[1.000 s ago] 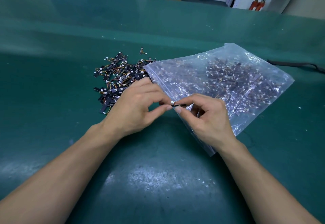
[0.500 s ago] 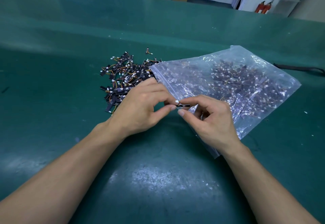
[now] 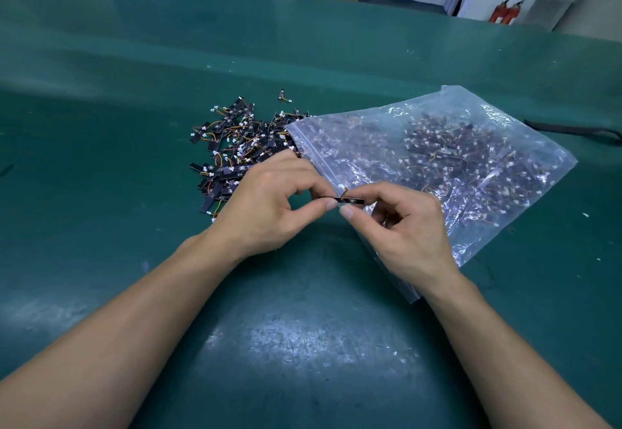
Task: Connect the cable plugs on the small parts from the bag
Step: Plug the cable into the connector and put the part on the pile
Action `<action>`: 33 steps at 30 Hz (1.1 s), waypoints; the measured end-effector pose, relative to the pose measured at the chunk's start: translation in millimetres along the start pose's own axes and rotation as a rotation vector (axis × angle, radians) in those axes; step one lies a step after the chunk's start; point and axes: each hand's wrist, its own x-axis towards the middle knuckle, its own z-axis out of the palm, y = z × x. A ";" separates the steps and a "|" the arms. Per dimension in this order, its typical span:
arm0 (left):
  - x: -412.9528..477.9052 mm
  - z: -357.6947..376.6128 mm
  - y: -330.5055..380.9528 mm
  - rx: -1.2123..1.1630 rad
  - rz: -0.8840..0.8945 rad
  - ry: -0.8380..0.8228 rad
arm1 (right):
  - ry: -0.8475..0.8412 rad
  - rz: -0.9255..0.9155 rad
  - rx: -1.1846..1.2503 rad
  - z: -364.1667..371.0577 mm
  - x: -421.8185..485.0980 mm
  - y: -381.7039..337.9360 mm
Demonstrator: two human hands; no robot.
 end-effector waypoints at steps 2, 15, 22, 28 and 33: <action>0.1 0.7 0.4 0.007 0.010 0.007 | 0.002 0.016 0.003 -0.6 -0.2 0.3; 0.2 2.5 -0.7 -0.043 -0.007 0.015 | -0.005 0.090 0.070 -2.3 0.2 1.0; -0.5 4.0 -1.9 -0.044 -0.016 0.018 | -0.012 0.074 0.028 -3.2 1.0 3.5; -0.2 5.1 -0.6 -0.043 -0.019 0.009 | -0.011 0.100 0.067 -3.3 -0.3 1.9; -0.7 4.7 -1.0 -0.044 -0.027 0.019 | -0.003 0.108 0.084 -2.8 -0.3 4.1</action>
